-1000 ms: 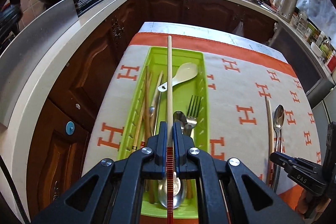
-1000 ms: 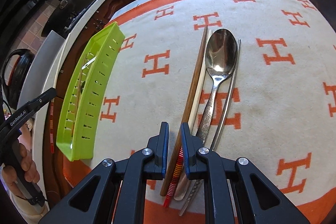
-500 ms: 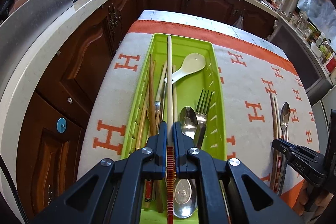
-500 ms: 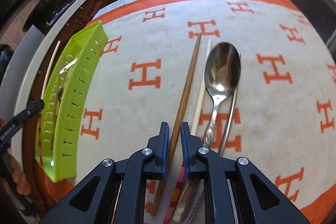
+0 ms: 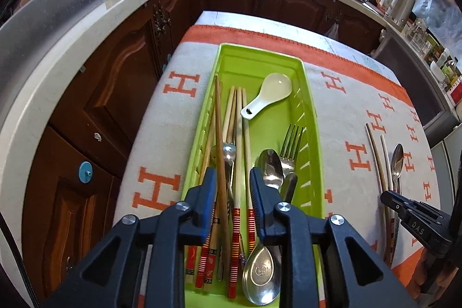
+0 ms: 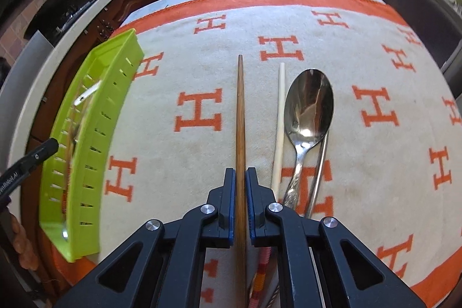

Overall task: Organize utensils
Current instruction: 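Carry the red-striped chopstick into the tray with the left tool while the right tool grasps a brown chopstick, then carry the brown chopstick into the green tray and open the right tool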

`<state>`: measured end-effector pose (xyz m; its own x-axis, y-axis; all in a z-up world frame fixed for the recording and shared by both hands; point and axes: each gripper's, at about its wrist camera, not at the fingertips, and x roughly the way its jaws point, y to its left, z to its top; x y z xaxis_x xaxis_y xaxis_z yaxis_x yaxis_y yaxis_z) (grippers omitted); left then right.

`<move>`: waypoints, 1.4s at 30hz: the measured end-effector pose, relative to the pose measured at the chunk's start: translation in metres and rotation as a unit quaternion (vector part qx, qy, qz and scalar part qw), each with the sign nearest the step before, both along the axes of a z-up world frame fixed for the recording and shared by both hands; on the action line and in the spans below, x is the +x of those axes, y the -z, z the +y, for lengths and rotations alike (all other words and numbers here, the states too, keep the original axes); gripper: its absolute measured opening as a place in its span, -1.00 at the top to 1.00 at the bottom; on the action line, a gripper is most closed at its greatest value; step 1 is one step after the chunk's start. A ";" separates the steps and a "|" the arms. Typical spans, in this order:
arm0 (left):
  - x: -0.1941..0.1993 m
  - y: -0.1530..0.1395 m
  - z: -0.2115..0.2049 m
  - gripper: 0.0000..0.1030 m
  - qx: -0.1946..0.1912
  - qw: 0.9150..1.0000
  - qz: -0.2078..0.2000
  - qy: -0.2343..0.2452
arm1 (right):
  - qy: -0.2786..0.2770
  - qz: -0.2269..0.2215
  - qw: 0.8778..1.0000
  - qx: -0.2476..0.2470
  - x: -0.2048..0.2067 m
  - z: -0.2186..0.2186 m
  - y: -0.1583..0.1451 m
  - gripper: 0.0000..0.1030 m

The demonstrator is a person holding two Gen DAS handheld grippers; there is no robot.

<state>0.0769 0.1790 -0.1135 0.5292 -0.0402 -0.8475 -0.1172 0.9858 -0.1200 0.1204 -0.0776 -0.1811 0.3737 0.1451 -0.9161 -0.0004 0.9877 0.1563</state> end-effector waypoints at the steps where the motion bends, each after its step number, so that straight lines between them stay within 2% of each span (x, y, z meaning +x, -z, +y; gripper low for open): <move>1: -0.002 -0.003 0.001 0.57 0.001 1.000 -0.003 -0.001 | 0.000 -0.002 1.000 0.005 -0.002 0.001 -0.003 0.88; 10: -0.028 -0.034 0.027 0.51 0.000 0.999 -0.039 -0.028 | -0.037 -0.023 0.996 0.075 -0.012 0.031 -0.054 0.88; 15: -0.039 -0.048 0.038 0.48 0.004 0.998 -0.056 -0.041 | -0.071 -0.024 0.991 0.108 -0.009 0.067 -0.082 0.88; 21: -0.049 -0.054 0.049 0.44 0.005 0.997 -0.062 -0.055 | -0.097 -0.015 0.986 0.138 0.003 0.114 -0.098 0.88; 28: -0.055 -0.049 0.061 0.43 0.001 0.996 -0.054 -0.070 | -0.098 0.018 0.981 0.169 0.029 0.168 -0.085 0.88; 35: -0.056 -0.041 0.071 0.43 -0.001 0.996 -0.046 -0.082 | -0.095 0.057 0.976 0.186 0.053 0.193 -0.054 0.84; 39: -0.056 -0.037 0.072 0.43 -0.004 0.996 -0.040 -0.084 | -0.100 0.070 0.975 0.183 0.058 0.200 -0.043 0.65; 42: -0.054 -0.034 0.070 0.43 -0.004 0.996 -0.036 -0.082 | -0.101 0.071 0.975 0.186 0.057 0.199 -0.041 0.62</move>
